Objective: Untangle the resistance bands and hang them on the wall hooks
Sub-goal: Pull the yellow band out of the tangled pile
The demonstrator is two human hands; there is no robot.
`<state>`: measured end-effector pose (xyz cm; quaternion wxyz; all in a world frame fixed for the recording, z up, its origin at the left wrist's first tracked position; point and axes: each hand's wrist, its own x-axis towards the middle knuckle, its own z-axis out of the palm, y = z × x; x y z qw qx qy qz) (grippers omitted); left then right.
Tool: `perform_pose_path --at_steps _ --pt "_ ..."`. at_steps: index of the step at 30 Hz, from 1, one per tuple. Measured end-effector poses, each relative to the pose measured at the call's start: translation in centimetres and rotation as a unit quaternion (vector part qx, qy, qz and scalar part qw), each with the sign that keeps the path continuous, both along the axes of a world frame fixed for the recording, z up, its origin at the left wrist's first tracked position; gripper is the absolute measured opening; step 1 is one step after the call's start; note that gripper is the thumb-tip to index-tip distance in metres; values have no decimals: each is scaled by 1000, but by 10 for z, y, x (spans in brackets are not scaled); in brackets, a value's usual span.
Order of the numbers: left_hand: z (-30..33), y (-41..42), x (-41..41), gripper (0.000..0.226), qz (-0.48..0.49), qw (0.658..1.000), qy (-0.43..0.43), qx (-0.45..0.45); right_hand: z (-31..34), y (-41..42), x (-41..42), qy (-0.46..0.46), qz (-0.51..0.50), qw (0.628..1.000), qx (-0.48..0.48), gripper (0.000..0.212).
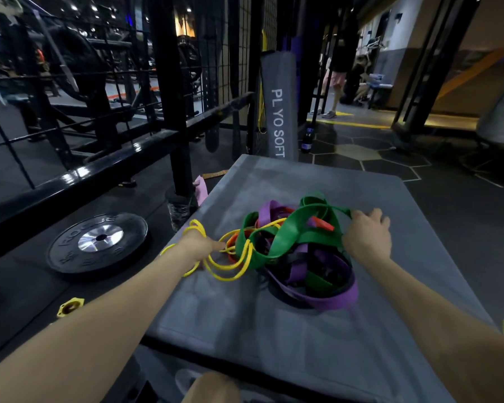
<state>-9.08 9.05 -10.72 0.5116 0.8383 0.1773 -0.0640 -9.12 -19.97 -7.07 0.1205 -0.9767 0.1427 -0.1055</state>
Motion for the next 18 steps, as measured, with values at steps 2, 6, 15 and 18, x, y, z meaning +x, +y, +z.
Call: perform_pose_path --at_steps 2,6,15,18 --pt "-2 -10 2 58 -34 998 -15 -48 2 13 4 -51 50 996 -53 39" --pt "-8 -38 2 61 -69 994 -21 78 -1 43 14 -114 143 972 -148 37" --pt "-13 -63 -5 35 -69 968 -21 240 -16 41 20 -2 220 932 -287 36" --pt "1 -54 2 37 -77 974 -92 194 -12 46 23 0 231 936 -266 33"
